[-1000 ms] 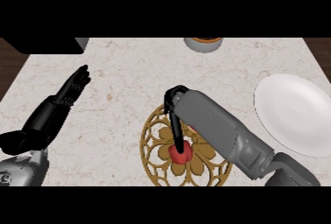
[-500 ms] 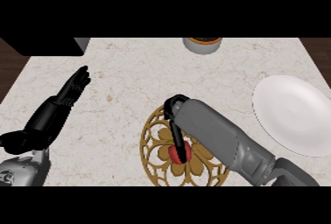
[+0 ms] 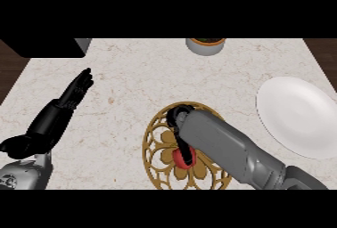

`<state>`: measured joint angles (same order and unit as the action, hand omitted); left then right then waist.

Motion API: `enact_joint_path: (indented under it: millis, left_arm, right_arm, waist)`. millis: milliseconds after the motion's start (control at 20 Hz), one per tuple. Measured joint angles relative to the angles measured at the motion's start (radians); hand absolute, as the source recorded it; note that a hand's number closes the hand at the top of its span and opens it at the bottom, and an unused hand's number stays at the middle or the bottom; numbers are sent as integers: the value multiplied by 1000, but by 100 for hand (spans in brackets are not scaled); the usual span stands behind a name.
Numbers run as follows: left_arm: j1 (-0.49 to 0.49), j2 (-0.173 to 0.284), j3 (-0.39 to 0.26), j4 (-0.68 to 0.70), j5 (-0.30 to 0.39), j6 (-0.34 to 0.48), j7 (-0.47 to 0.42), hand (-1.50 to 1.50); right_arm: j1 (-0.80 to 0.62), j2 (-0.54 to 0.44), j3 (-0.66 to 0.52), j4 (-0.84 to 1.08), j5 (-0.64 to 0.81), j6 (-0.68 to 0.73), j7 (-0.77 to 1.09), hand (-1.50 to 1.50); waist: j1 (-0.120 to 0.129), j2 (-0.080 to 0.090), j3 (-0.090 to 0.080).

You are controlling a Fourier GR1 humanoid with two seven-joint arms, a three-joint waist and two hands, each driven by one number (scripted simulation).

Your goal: Pick the bell pepper from the placemat and place it in the plate

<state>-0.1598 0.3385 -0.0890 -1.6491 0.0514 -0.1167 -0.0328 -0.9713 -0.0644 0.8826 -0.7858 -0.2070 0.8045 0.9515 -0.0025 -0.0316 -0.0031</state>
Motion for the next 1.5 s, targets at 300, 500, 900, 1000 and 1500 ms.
enact_joint_path:
  millis: [300,500,900,1000,1500]
  left_arm:
    - [12,2,24,-1,6,-5,6,0]
    - [24,8,44,9,11,1,15,0]
    - [66,14,61,-2,12,6,8,0]
    - [73,16,62,-7,11,5,9,0]
    - [61,7,59,4,-1,1,-13,0]
  right_arm:
    - [79,-31,42,-163,167,-127,-23,150]
    - [132,-62,104,-302,357,-359,-42,150]
    - [272,-162,229,-603,717,-739,61,150]
    - [309,-203,252,-695,806,-794,90,150]
    - [532,-407,252,-1183,1180,-855,202,150]
  waist:
    - [-14,-2,2]
    - [-56,-13,6]
    - [-86,-17,4]
    - [-89,-13,4]
    - [-77,7,3]
